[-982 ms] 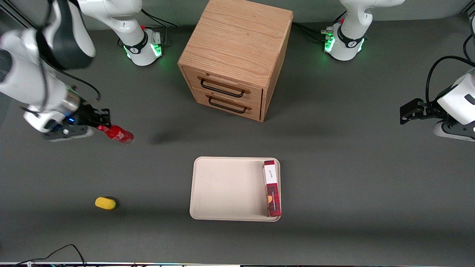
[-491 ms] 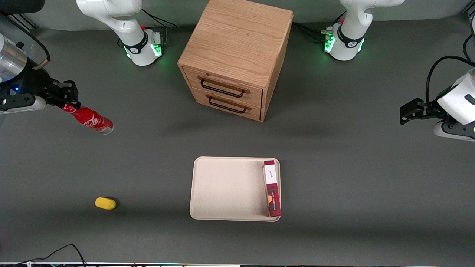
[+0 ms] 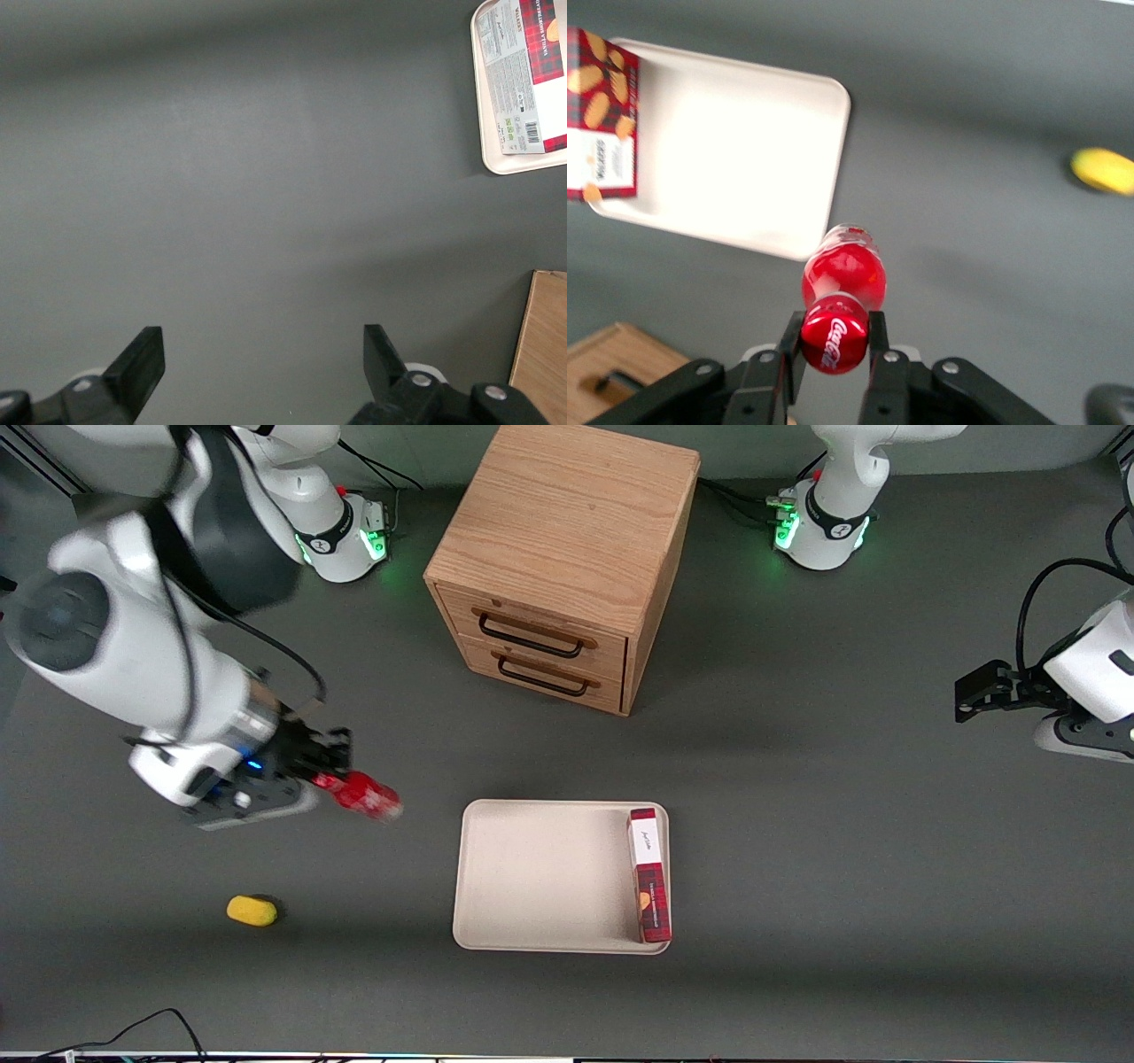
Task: Place coke bottle on tray
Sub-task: 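Lift the bottle and carry it with the right gripper to the tray, then set the bottle upright on the tray and open the right gripper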
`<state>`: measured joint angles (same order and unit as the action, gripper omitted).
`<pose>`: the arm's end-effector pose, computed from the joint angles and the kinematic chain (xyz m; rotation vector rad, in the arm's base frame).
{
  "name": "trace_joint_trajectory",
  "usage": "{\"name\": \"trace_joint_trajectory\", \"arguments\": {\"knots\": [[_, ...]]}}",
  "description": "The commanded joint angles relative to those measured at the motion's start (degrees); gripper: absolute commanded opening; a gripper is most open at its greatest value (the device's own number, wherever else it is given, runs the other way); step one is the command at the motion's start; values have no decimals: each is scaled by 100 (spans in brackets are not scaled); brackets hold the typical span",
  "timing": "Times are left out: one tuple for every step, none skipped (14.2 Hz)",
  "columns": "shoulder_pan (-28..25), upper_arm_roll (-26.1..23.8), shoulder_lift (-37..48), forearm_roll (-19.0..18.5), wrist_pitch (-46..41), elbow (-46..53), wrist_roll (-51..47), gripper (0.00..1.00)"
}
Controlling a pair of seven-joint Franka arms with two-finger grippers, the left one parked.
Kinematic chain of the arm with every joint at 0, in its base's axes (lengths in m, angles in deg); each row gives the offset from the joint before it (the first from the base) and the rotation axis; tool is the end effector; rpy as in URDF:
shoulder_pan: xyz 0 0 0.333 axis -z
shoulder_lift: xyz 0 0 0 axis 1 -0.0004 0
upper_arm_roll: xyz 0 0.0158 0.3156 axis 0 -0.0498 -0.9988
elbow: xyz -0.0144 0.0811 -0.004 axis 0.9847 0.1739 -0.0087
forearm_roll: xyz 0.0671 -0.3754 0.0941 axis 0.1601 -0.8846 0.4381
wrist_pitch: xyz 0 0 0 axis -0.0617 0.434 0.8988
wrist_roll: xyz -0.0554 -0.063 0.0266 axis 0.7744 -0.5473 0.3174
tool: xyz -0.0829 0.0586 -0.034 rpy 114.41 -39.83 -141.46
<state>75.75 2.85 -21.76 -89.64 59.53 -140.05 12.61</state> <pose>0.6503 0.2366 0.5154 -3.0640 -0.2520 -0.0689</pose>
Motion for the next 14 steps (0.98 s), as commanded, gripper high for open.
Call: {"name": "trace_joint_trajectory", "arguments": {"knots": [[-220, 52, -797, -67, 662, 563, -84, 0], [-317, 78, -1034, -67, 926, 624, -93, 0], [-396, 113, -1211, -76, 1164, 634, -93, 0], [-458, 140, -1360, -84, 1384, 642, -93, 0], [-476, 148, -1501, -102, 1569, 660, -93, 0], [-485, 149, -1659, -206, 1710, 678, -93, 0], [-563, 149, -1791, -321, 1868, 721, -102, 0], [-590, 157, -1914, -356, 1956, 774, -119, 0], [-590, 157, -1985, -366, 2062, 783, -163, 0], [-590, 157, -2047, -366, 2184, 775, -163, 0], [-590, 157, -2108, -366, 2273, 783, -163, 0], [-581, 157, -2152, -374, 2378, 775, -163, 0], [-590, 175, -2179, -383, 2414, 783, -163, 0], [-599, 279, -2179, -392, 2423, 783, -163, 0]]}}
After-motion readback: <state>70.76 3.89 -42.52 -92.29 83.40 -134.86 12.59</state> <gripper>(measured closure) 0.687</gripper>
